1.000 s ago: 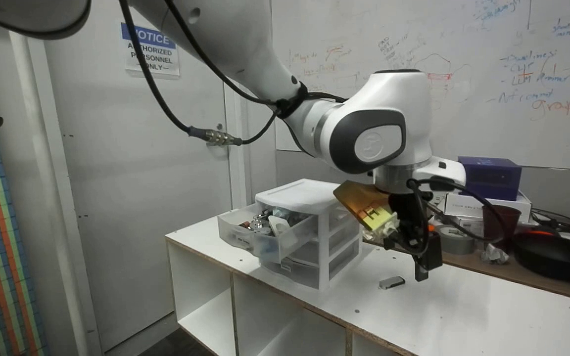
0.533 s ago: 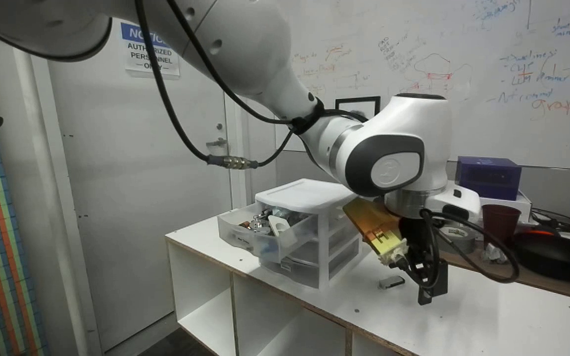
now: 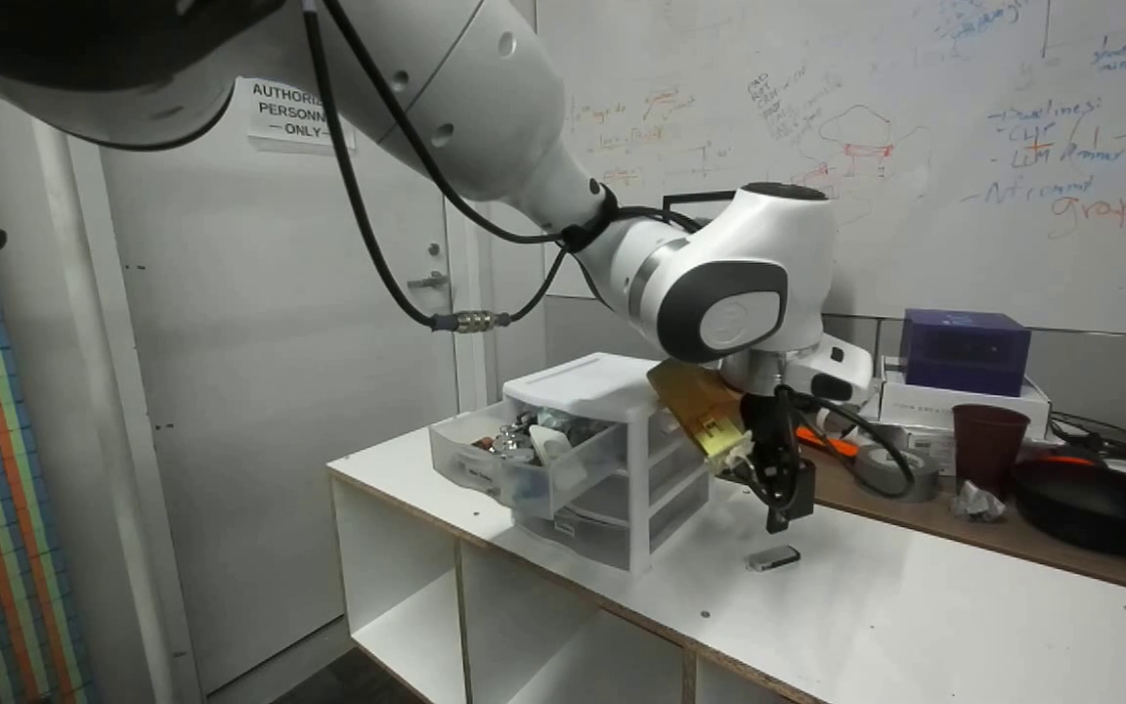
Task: Pick up the flash disk from the table, put it in the drawer and close the drawer.
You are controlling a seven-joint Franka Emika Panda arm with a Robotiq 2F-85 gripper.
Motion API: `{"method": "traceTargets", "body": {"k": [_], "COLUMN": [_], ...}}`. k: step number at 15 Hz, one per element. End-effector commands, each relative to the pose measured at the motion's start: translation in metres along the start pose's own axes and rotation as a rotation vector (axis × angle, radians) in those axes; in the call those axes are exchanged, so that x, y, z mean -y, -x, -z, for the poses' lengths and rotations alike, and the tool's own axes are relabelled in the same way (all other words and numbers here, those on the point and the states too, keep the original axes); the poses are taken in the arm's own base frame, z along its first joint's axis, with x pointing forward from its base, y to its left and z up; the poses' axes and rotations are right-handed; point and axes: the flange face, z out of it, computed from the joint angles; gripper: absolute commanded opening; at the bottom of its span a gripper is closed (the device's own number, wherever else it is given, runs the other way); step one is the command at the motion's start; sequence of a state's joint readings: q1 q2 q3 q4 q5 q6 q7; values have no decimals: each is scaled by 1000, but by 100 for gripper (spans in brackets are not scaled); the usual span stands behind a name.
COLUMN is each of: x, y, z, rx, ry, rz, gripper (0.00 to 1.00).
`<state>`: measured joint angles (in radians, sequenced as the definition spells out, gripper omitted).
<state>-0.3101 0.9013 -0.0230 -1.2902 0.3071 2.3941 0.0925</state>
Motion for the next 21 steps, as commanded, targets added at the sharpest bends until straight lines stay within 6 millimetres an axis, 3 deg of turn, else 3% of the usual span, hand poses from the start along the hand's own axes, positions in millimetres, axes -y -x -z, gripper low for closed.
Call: {"method": "traceTargets", "body": {"k": [1, 12, 13, 15, 21], "x": [3, -44, -43, -35, -15], "y": [-3, 4, 3, 3, 9], "z": [-8, -9, -12, -14, -13], "rx": [36, 87, 82, 77, 86], "ry": [3, 138, 138, 130, 126], "rz": [16, 39, 46, 55, 118], "gripper": [100, 99, 74, 70, 22]}}
